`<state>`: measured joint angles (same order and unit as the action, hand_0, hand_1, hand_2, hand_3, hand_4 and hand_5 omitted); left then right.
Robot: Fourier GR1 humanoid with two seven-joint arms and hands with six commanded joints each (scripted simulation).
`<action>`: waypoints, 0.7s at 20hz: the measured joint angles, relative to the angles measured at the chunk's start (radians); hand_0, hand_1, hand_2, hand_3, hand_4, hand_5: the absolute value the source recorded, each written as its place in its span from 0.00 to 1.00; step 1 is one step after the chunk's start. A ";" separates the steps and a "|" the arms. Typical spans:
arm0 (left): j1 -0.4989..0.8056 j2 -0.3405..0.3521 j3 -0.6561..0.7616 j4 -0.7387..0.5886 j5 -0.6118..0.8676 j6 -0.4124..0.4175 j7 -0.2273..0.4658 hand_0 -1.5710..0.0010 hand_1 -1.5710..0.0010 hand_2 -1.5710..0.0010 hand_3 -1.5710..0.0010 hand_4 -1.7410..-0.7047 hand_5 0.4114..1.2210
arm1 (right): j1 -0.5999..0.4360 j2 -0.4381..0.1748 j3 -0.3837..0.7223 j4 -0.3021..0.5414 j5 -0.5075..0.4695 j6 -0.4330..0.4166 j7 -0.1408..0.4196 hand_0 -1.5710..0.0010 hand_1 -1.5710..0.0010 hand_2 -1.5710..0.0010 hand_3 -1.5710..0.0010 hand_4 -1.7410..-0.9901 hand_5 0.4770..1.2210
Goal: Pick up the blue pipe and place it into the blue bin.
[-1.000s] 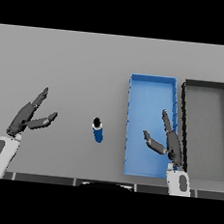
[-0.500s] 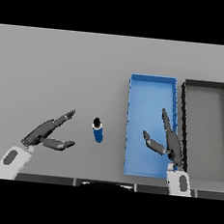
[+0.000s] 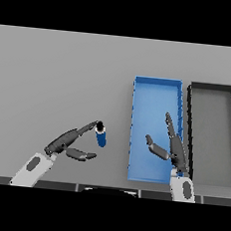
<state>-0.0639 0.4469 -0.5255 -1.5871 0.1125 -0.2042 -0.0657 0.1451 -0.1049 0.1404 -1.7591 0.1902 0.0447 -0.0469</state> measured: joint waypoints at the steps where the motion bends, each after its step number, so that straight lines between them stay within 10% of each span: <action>1: -0.020 -0.029 -0.008 0.027 -0.010 0.006 0.013 1.00 1.00 1.00 1.00 0.53 0.07 | 0.012 -0.011 -0.009 0.003 -0.010 0.009 -0.015 1.00 1.00 1.00 1.00 0.69 0.19; 11: -0.138 -0.186 -0.034 0.197 -0.028 -0.006 -0.027 1.00 1.00 1.00 1.00 0.51 0.15 | 0.018 -0.009 -0.021 0.001 -0.024 0.007 -0.006 1.00 1.00 1.00 1.00 0.71 0.17; 14: -0.143 -0.221 -0.024 0.227 -0.017 0.005 -0.064 0.98 0.91 0.86 0.93 0.43 0.25 | 0.019 -0.011 -0.020 0.006 -0.009 -0.002 -0.006 1.00 1.00 1.00 1.00 0.73 0.17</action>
<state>-0.2068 0.2254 -0.5495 -1.3602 0.0951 -0.1991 -0.1293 0.1644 -0.1163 0.1201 -1.7535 0.1809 0.0428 -0.0526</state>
